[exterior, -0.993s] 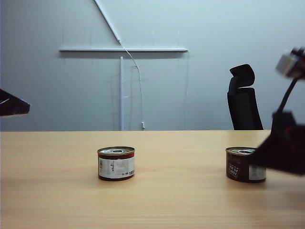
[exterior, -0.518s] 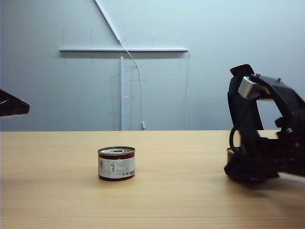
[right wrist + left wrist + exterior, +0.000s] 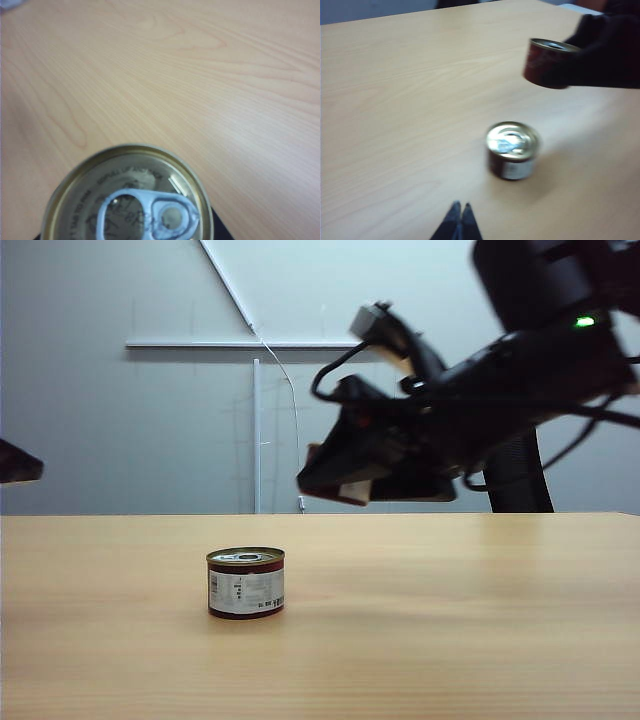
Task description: Stack a can of tomatoes on the right onto the can of tomatoes on the left.
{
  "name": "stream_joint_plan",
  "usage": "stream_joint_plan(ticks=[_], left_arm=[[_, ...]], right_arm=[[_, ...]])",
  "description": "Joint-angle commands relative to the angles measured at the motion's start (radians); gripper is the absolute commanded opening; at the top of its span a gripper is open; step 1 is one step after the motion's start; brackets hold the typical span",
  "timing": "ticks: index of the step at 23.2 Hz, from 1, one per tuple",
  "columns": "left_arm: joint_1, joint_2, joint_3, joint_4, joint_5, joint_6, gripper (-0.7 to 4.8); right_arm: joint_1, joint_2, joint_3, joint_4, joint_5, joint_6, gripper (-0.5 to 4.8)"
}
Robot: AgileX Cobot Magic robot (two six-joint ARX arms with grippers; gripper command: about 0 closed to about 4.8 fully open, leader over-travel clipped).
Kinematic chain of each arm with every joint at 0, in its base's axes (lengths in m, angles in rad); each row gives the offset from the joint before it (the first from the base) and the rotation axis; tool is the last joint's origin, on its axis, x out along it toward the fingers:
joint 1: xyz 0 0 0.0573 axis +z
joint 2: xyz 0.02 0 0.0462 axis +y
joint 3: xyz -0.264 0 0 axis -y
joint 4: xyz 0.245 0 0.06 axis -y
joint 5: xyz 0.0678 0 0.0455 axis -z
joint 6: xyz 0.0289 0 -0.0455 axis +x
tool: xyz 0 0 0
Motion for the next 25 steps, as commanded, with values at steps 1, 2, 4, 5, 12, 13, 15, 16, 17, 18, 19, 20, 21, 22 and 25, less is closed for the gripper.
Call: stream_joint_plan(ticks=[1, 2, 4, 5, 12, 13, 15, 16, 17, 18, 19, 20, 21, 22, 25], left_arm=[[0.058, -0.006, 0.004, 0.009, 0.0, 0.0, -0.04], [0.061, -0.013, 0.004, 0.009, -0.004, 0.0, -0.04], [0.061, -0.021, 0.004, 0.009, 0.0, 0.0, -0.04], [0.061, -0.023, 0.004, 0.009, 0.001, 0.0, -0.04], [0.061, -0.024, 0.004, 0.009, 0.001, 0.0, -0.04], [0.061, -0.024, 0.004, 0.009, 0.001, 0.0, -0.04], [0.061, -0.024, 0.004, 0.009, 0.001, 0.0, -0.04], [0.061, -0.024, 0.004, 0.009, 0.0, 0.0, -0.04], [0.061, -0.024, 0.004, 0.009, 0.001, 0.0, -0.04], [0.061, -0.024, 0.004, 0.009, 0.001, 0.0, -0.04], [0.061, -0.024, 0.004, 0.008, 0.001, 0.0, -0.04], [0.061, -0.024, 0.004, 0.009, 0.001, 0.0, -0.04], [0.061, -0.024, 0.004, 0.009, 0.001, 0.0, -0.04], [0.061, -0.024, 0.004, 0.009, 0.001, 0.0, -0.04], [0.061, -0.024, 0.004, 0.009, 0.001, 0.0, -0.04]], right_arm=[[0.042, 0.055, 0.102, -0.063, -0.023, -0.034, -0.03], [0.064, 0.07, 0.134, -0.103, -0.019, -0.058, -0.03], [0.104, 0.09, 0.161, -0.125, -0.019, -0.106, -0.03], [0.118, 0.095, 0.169, -0.13, -0.018, -0.133, -0.03], [0.179, 0.138, 0.186, -0.156, 0.054, -0.187, -0.03], [0.179, 0.138, 0.186, -0.156, 0.074, -0.187, -0.03], [0.179, 0.138, 0.186, -0.156, 0.132, -0.187, -0.03], [0.178, 0.138, 0.186, -0.155, 0.135, -0.187, -0.03], [0.179, 0.138, 0.186, -0.156, 0.132, -0.187, -0.03], [0.179, 0.138, 0.186, -0.157, 0.132, -0.187, -0.03], [0.18, 0.138, 0.186, -0.158, 0.132, -0.187, -0.03], [0.185, 0.142, 0.186, -0.154, 0.127, -0.186, -0.03], [0.185, 0.142, 0.186, -0.155, 0.111, -0.187, -0.03], [0.189, 0.142, 0.186, -0.156, 0.111, -0.187, -0.03], [0.19, 0.144, 0.186, -0.151, 0.111, -0.186, -0.03]])
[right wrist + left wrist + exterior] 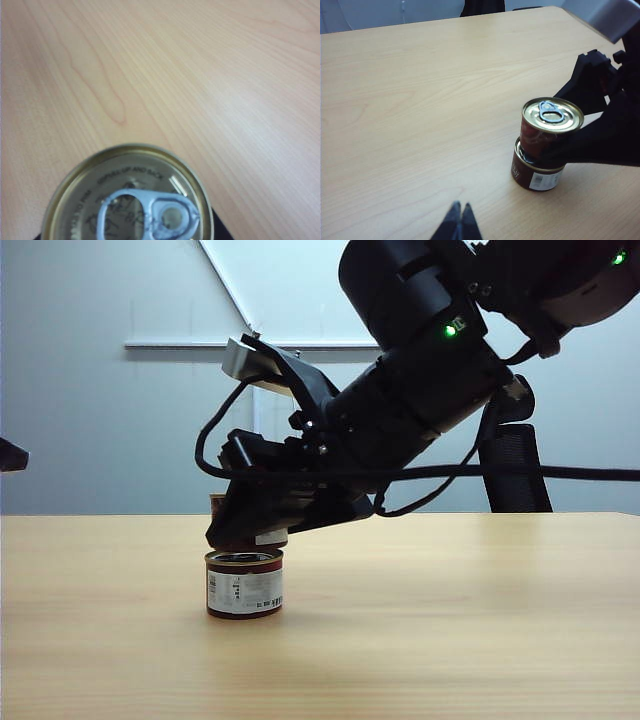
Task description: Stack a can of tomatoes on the right onto the can of tomatoes on the left.
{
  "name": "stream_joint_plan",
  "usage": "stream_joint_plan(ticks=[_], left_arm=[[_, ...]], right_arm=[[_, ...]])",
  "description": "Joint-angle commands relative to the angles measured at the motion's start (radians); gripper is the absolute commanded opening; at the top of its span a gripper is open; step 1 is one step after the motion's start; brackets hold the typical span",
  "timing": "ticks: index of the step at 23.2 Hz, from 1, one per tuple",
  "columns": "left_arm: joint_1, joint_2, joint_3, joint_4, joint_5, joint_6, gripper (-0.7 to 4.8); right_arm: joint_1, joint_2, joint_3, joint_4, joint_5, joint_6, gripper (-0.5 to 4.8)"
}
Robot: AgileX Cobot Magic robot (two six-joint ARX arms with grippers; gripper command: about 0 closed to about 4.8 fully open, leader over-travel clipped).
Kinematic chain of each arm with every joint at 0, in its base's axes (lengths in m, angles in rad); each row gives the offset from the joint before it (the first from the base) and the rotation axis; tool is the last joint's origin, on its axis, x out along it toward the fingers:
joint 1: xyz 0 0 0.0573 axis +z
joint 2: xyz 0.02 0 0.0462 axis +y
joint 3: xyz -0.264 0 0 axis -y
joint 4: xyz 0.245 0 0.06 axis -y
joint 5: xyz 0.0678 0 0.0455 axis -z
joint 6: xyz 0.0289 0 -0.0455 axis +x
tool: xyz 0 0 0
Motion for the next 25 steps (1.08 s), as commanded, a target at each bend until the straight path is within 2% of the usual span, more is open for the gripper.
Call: stream_joint_plan(ticks=[1, 3, 4, 5, 10, 12, 13, 15, 16, 18, 23, 25], left_arm=[[-0.001, 0.0, 0.004, 0.008, 0.003, 0.0, -0.04], [-0.001, 0.0, 0.004, 0.008, 0.003, 0.0, -0.04], [-0.001, 0.0, 0.004, 0.008, 0.003, 0.0, -0.04], [-0.001, 0.0, 0.004, 0.008, 0.003, 0.0, -0.04], [-0.001, 0.0, 0.004, 0.008, 0.003, 0.0, -0.04], [-0.001, 0.0, 0.004, 0.008, 0.003, 0.0, -0.04], [-0.001, 0.0, 0.004, 0.008, 0.003, 0.0, -0.04], [-0.001, 0.0, 0.004, 0.008, 0.003, 0.0, -0.04], [-0.001, 0.0, 0.004, 0.008, 0.003, 0.0, -0.04], [-0.001, 0.0, 0.004, 0.008, 0.003, 0.0, -0.04], [-0.001, 0.0, 0.004, 0.008, 0.003, 0.0, -0.04], [-0.001, 0.0, 0.004, 0.008, 0.003, 0.0, -0.04]], right_arm=[[0.002, 0.002, 0.009, 0.041, -0.005, -0.001, -0.03], [0.002, 0.003, 0.009, 0.046, -0.006, 0.005, 0.0], [0.002, 0.003, 0.009, 0.051, -0.006, 0.005, 0.57], [0.002, 0.003, 0.009, 0.053, -0.006, 0.005, 1.36], [0.002, 0.003, 0.009, 0.053, -0.011, 0.01, 1.49], [0.002, 0.003, 0.009, 0.052, -0.046, 0.014, 1.5], [0.002, 0.003, 0.009, 0.052, -0.047, 0.013, 1.68], [0.002, 0.003, 0.009, 0.056, -0.043, 0.013, 2.72], [0.002, 0.003, 0.009, 0.061, -0.033, 0.013, 3.47], [0.001, 0.003, 0.009, 0.074, -0.012, 0.013, 4.25], [0.002, 0.0, 0.009, 0.126, -0.014, 0.022, 4.47], [0.002, -0.011, 0.01, 0.167, -0.014, 0.062, 4.79]])
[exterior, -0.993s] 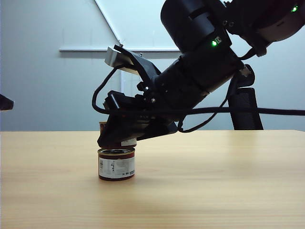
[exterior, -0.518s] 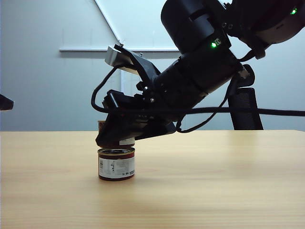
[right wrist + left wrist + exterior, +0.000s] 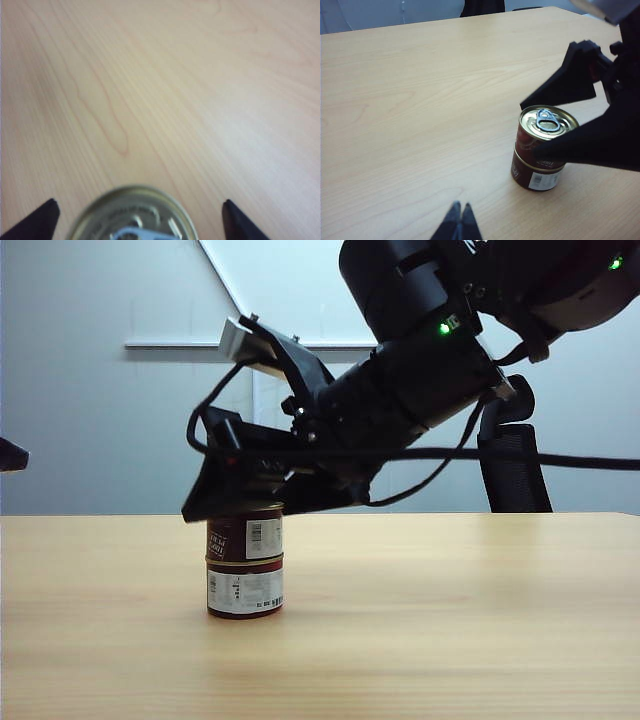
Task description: Stack a can of tomatoes on the right onto the can of tomatoes on the left.
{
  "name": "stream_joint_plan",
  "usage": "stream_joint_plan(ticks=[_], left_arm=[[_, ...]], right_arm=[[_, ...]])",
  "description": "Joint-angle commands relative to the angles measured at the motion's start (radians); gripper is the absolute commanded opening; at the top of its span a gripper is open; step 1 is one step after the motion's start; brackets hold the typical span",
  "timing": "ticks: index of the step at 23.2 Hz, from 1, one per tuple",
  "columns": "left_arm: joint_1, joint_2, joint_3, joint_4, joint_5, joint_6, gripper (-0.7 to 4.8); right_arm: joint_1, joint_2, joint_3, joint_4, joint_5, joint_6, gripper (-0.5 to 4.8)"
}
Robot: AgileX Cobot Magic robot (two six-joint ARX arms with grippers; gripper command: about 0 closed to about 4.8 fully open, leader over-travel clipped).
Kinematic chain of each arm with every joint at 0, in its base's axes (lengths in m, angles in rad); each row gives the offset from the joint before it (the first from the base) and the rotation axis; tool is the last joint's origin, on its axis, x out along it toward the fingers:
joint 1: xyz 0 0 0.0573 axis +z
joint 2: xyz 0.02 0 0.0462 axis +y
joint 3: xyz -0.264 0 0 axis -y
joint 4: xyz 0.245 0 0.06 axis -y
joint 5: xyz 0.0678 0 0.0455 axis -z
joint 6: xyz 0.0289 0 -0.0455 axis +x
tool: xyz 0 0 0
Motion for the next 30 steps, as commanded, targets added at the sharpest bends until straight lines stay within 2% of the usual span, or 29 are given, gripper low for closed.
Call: stream_joint_plan(ticks=[1, 5, 6, 7, 9, 11, 12, 14, 18, 21, 25, 30], left_arm=[[-0.001, 0.0, 0.004, 0.008, 0.003, 0.0, -0.04], [0.008, -0.006, 0.004, 0.008, 0.006, 0.0, -0.04], [0.026, -0.009, 0.004, 0.008, 0.011, 0.0, -0.04], [0.056, -0.014, 0.004, 0.008, 0.03, 0.0, -0.04], [0.248, -0.025, 0.004, 0.007, 0.13, 0.0, -0.04], [0.361, -0.038, 0.004, 0.003, 0.142, 0.0, -0.04], [0.438, -0.054, 0.003, 0.0, 0.124, 0.0, -0.04], [0.509, -0.099, 0.003, -0.011, 0.048, 0.0, -0.04], [0.513, -0.176, 0.003, -0.006, -0.02, 0.0, -0.04], [0.513, -0.172, 0.003, 0.009, -0.019, 0.0, -0.04], [0.513, -0.172, 0.003, 0.003, -0.019, 0.0, -0.04], [0.514, -0.172, 0.004, 0.001, -0.019, 0.0, -0.04]], right_arm=[[0.002, -0.038, 0.009, 0.124, -0.003, 0.085, 4.79], [0.001, -0.131, 0.039, 0.265, -0.003, 0.191, 4.79], [0.001, -0.167, 0.048, 0.284, -0.003, 0.203, 3.2], [0.001, -0.207, 0.055, 0.301, -0.003, 0.2, 0.73], [-0.008, -0.353, 0.058, 0.333, 0.069, 0.19, -0.05], [-0.032, -0.448, 0.055, 0.31, 0.124, 0.19, -0.05], [-0.064, -0.524, 0.055, 0.263, 0.154, 0.19, -0.06], [-0.122, -0.633, 0.055, 0.166, 0.195, 0.19, -0.05], [-0.216, -0.755, 0.055, -0.004, 0.232, 0.19, -0.05], [-0.271, -0.806, 0.055, -0.114, 0.241, 0.19, -0.06], [-0.308, -0.831, 0.055, -0.224, 0.248, 0.189, -0.05], [-0.308, -0.829, 0.055, -0.312, 0.248, 0.19, -0.05]])
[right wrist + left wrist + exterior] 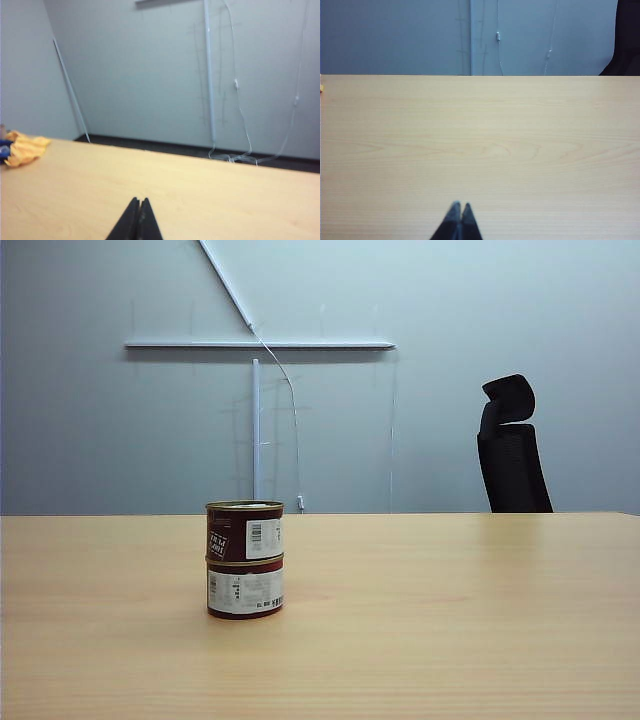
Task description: Stack a can of tomatoes on the right onto the can of tomatoes on the left.
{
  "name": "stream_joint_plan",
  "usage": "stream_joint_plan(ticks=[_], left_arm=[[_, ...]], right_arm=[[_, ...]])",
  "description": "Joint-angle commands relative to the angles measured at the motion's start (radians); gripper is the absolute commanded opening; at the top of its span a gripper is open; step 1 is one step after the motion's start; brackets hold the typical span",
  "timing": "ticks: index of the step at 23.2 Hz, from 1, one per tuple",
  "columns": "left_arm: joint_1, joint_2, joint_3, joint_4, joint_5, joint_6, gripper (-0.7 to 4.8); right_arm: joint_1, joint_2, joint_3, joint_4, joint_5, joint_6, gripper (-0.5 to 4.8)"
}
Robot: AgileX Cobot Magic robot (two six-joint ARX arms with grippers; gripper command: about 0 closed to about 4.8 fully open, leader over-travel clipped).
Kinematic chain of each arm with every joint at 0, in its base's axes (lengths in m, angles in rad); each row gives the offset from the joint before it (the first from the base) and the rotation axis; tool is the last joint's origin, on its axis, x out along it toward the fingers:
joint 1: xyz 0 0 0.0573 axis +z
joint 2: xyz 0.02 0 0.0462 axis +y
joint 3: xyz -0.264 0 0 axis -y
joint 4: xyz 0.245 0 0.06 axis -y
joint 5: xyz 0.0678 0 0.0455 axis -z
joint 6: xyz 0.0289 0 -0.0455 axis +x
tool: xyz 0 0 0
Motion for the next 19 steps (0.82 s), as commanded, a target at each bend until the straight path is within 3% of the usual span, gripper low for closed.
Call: stream_joint_plan(ticks=[1, 16, 19], left_arm=[[0.001, 0.0, 0.003, 0.009, -0.001, 0.0, -0.04], [0.001, 0.0, 0.003, 0.009, -0.001, 0.0, -0.04], [0.001, 0.0, 0.003, 0.008, -0.001, 0.0, -0.04]], right_arm=[[-0.001, -0.002, 0.003, -0.044, 0.001, 0.002, -0.05], [-0.001, -0.007, 0.003, -0.173, 0.0, 0.002, -0.05], [-0.034, -0.101, -0.015, -0.225, 0.008, 0.002, -0.05]])
